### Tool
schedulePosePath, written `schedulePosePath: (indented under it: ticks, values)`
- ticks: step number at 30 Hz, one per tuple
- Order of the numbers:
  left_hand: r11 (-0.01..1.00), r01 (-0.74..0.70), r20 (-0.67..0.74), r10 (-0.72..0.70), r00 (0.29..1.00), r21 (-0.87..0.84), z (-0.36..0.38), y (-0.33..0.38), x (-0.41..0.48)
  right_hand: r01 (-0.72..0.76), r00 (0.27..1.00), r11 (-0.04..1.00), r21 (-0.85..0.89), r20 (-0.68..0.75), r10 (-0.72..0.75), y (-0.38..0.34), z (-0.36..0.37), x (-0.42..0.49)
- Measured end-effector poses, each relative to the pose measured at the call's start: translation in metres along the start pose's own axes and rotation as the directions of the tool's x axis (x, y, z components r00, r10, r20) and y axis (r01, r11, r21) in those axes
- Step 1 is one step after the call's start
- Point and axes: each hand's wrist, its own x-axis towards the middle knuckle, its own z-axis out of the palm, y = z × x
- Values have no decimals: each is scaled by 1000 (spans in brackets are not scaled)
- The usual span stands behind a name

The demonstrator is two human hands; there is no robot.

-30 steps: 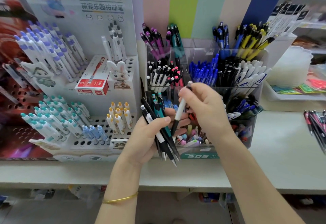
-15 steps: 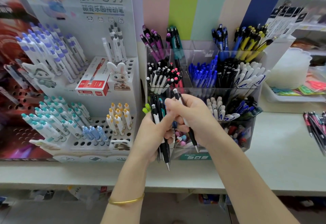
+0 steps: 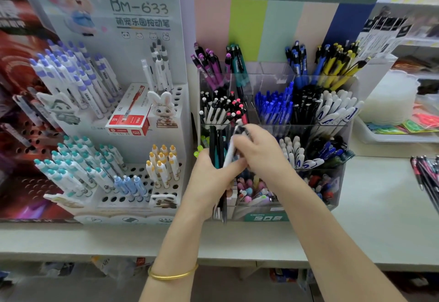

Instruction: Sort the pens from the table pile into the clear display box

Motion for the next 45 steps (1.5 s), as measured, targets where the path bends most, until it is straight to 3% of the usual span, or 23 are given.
schedulePosePath:
  ticks: [2, 4, 7, 10, 11, 13, 15, 19, 25, 28, 32, 36, 41, 45]
  values:
    - [992, 18, 53, -11, 999, -127, -3, 1, -2, -49, 995, 969, 241, -77, 70, -6, -7, 8]
    - [975, 33, 56, -21, 998, -218, -8, 3, -3, 20, 987, 907, 421, -154, 50, -15, -16, 19]
    - [960, 38, 9, -37, 999, -276, -15, 6, 1, 177, 960, 847, 501, -276, -38, -30, -19, 35]
    - [946, 18, -11, -23, 1000, -323, -19, 10, 1, 199, 954, 799, 568, -300, -24, -45, -11, 48]
    - [944, 8, -12, -13, 1000, -329, -20, 11, 0, 216, 944, 847, 486, -326, -53, -48, -7, 52]
    - [940, -1, -14, -4, 1000, -341, -22, 13, 0, 293, 900, 942, 165, -380, -213, -48, 0, 57]
    - [935, -3, -23, -5, 1000, -354, -24, 14, -1, 333, 863, 942, -30, -393, -318, -44, 4, 61]
    - [938, -13, -53, -6, 999, -346, -28, 15, 0, 412, 839, 911, -3, -388, -381, -40, 4, 66]
    - [937, -4, -58, -17, 998, -350, -32, 15, 2, 437, 875, 899, 39, -252, -414, -36, 8, 70]
    - [939, -4, -63, -19, 998, -343, -32, 14, 3, 384, 902, 902, -196, -127, -412, -29, 16, 70]
    - [942, 2, -60, -24, 998, -336, -31, 14, 2, 292, 893, 770, -567, -128, -432, -31, 11, 71]
    - [937, 13, -37, -28, 999, -349, -30, 14, 2, 267, 904, 839, -473, -178, -388, -37, 4, 64]
    - [934, 23, -37, -39, 999, -357, -30, 14, 3, 272, 756, 640, -719, -252, -604, -12, 15, 52]
    - [932, 26, -36, -41, 999, -360, -31, 13, 4, 327, 766, 621, -713, -186, -616, -1, 25, 49]
